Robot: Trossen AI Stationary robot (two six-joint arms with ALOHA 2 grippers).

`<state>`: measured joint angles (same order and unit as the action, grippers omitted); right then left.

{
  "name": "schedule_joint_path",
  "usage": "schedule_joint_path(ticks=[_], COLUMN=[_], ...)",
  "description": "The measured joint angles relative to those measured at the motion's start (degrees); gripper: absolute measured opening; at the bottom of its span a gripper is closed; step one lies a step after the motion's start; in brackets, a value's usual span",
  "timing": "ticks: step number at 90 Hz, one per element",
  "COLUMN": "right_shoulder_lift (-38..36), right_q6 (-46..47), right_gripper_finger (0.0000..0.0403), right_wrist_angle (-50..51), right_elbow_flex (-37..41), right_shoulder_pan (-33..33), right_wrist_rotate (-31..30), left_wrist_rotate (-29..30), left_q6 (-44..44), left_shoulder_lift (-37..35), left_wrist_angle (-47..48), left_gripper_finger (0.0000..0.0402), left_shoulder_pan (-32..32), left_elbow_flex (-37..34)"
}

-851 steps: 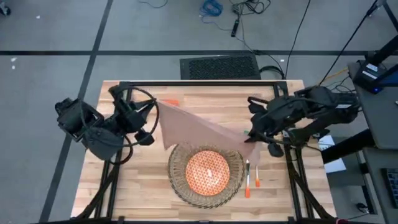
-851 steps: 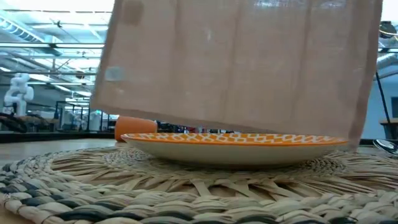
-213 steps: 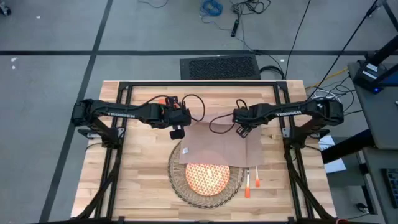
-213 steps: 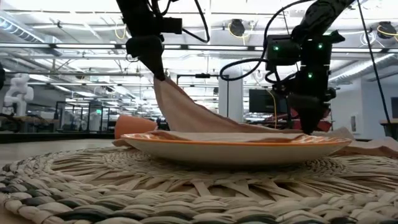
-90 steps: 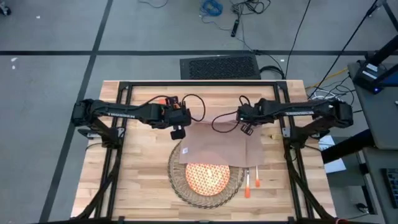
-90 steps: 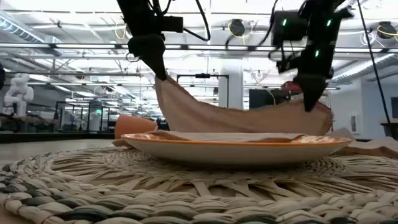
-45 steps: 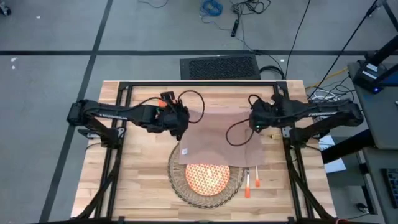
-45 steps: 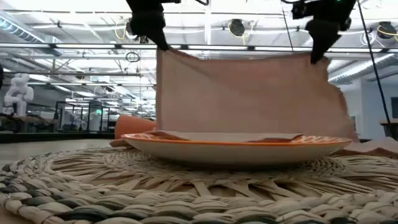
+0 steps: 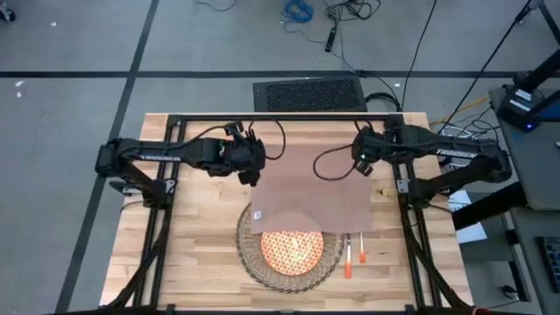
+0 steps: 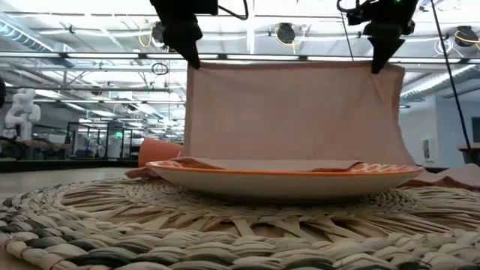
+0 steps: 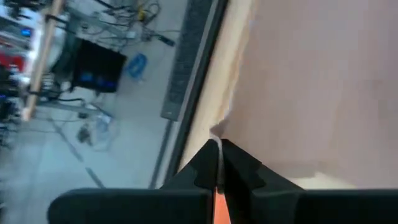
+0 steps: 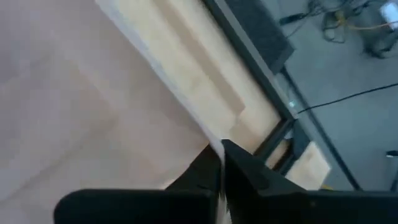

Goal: Set table place
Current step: Fold the white napkin

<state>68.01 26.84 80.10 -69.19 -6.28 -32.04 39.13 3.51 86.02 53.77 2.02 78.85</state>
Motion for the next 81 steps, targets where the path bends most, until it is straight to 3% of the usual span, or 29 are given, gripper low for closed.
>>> schedule_joint_path(ticks=[51, 81], right_shoulder_lift=[0.0, 0.0], right_q6=[13.2, 21.9], right_gripper_finger=[0.0000, 0.0000], right_wrist_angle=[-1.2, -8.9], right_elbow_flex=[9.1, 17.1], right_shoulder_pan=[17.0, 26.7], right_wrist_rotate=[13.4, 17.5], left_wrist_rotate=[-15.2, -18.5], left_q6=[-6.4, -10.4], left_shoulder_lift=[0.1, 2.6], left_wrist_angle=[5.8, 4.9], left_gripper_finger=[0.0000, 0.0000], left_shoulder_pan=[-9.6, -14.3], left_elbow_flex=[-0.1, -2.7])
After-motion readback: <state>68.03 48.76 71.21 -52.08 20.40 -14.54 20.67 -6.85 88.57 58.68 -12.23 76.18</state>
